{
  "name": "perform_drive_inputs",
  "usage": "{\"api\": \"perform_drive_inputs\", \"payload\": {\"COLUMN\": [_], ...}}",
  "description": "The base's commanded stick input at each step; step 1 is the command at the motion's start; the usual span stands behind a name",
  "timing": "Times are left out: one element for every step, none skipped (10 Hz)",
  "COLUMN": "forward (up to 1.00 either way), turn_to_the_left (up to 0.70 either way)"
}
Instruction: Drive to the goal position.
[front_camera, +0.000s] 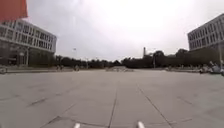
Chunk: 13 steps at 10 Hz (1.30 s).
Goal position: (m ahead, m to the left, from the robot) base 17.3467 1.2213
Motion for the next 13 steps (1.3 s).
{"api": "perform_drive_inputs", "payload": {"forward": [0.50, 0.50, 0.50, 0.50, 0.50, 0.50, 0.50, 0.50, 0.50, 0.50, 0.50, 0.50, 0.50], "turn_to_the_left": [0.00, 0.00, 0.00, 0.00, 0.00, 0.00, 0.00, 0.00, 0.00, 0.00, 0.00, 0.00, 0.00]}}
